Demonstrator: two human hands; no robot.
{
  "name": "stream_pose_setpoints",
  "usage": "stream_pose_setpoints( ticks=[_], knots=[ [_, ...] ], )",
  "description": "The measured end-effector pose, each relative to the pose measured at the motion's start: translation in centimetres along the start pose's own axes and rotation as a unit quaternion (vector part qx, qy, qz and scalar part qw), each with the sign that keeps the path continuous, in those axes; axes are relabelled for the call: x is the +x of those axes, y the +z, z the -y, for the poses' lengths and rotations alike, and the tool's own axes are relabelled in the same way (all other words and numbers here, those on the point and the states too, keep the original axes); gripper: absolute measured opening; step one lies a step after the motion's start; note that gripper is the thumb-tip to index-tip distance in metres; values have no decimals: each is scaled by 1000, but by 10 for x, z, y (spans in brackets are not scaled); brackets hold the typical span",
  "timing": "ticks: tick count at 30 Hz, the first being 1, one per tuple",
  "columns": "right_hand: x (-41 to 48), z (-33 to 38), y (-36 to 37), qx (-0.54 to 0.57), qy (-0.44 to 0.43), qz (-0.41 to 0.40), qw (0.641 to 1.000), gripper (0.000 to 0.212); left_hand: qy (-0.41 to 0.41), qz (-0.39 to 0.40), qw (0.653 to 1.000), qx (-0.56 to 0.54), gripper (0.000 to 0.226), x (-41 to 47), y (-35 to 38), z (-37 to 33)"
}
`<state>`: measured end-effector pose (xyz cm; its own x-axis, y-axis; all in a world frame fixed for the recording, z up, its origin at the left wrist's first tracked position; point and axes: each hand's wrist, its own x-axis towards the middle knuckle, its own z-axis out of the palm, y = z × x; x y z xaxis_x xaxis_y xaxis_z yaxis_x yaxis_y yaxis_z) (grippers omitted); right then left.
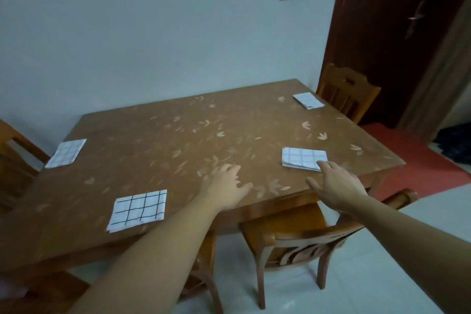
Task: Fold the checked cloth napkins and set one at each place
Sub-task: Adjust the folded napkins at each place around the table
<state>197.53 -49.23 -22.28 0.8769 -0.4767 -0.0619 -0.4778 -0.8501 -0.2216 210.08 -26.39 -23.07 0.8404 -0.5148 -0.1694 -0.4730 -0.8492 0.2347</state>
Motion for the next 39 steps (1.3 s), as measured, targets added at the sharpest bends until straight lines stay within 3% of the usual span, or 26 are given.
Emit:
stream_pose_setpoints(
  ticks=[8, 16, 19, 23, 28, 33, 39],
  knots=[
    [65, -88, -1, 18, 38, 2, 999, 62, 23, 19, 1000, 4, 73, 96, 37, -81],
    [153, -149, 11, 33, 71, 50, 996, 66, 10, 29, 999, -10, 70, 187, 69, -119],
    [189, -159, 26, 61, 79, 95, 990, 62, -32, 35, 998, -50, 66, 209, 83, -122],
    [225, -160, 43, 144, 48, 152, 977, 35, -132, 29, 977, -166, 55, 229, 103, -130],
    [259, -166, 78, 181, 90, 214, 956, 28, -207, 39, 964, -160, 42, 248, 131, -134],
    [279, -171, 99, 252, 165, 206, 931, 18, -252, 22, 951, -178, 37, 268, 149, -136],
    [294, -178, 117, 285, 185, 182, 923, 8, -294, 8, 929, -223, 47, 287, 160, -142]
  ],
)
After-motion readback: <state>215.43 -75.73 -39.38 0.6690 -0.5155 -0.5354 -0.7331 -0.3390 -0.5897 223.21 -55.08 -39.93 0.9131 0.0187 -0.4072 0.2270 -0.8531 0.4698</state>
